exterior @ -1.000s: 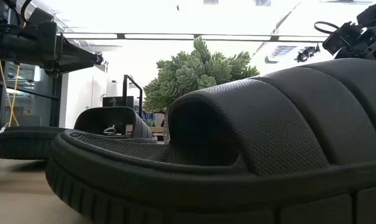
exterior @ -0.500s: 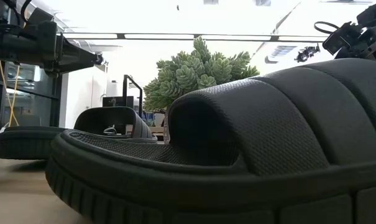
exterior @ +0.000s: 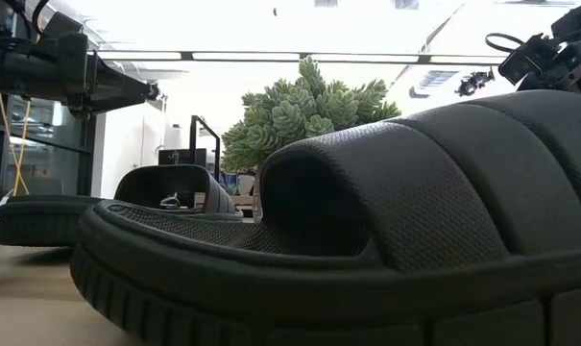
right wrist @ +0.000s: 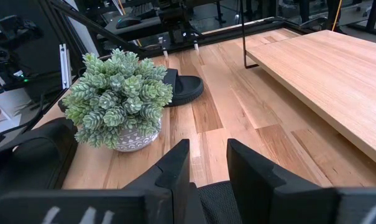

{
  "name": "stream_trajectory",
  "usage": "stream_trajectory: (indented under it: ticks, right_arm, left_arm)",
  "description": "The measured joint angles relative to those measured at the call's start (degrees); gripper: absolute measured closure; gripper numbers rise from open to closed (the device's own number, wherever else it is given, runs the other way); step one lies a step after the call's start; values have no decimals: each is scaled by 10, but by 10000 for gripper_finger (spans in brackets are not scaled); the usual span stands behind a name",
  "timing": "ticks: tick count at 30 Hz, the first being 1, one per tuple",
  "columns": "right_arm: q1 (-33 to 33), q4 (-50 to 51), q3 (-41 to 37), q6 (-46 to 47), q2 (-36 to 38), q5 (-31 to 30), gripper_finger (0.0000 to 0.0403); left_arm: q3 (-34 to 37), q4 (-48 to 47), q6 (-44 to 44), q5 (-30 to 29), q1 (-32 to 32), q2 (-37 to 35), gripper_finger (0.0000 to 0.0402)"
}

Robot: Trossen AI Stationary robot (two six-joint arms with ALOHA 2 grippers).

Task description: Pick and place slides into the shelf

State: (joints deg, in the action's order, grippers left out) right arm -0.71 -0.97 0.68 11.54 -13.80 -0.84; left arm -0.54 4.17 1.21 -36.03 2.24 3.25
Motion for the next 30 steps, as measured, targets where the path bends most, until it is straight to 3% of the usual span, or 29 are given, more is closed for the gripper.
stream_trajectory:
  ticks: [13,18,24,30]
  right_arm:
    - [0,0,0,-1,0,0,304]
    - [0,4,0,-43,0,0,304]
    - [0,4,0,-41,0,0,304]
    - [0,4,0,-67,0,0,304]
  left_arm:
    - [0,0,0,0,0,0,156]
    - [0,0,1,0,0,0,156]
    - [0,0,120,-31,0,0,156]
    - [0,0,134,-28,0,0,156]
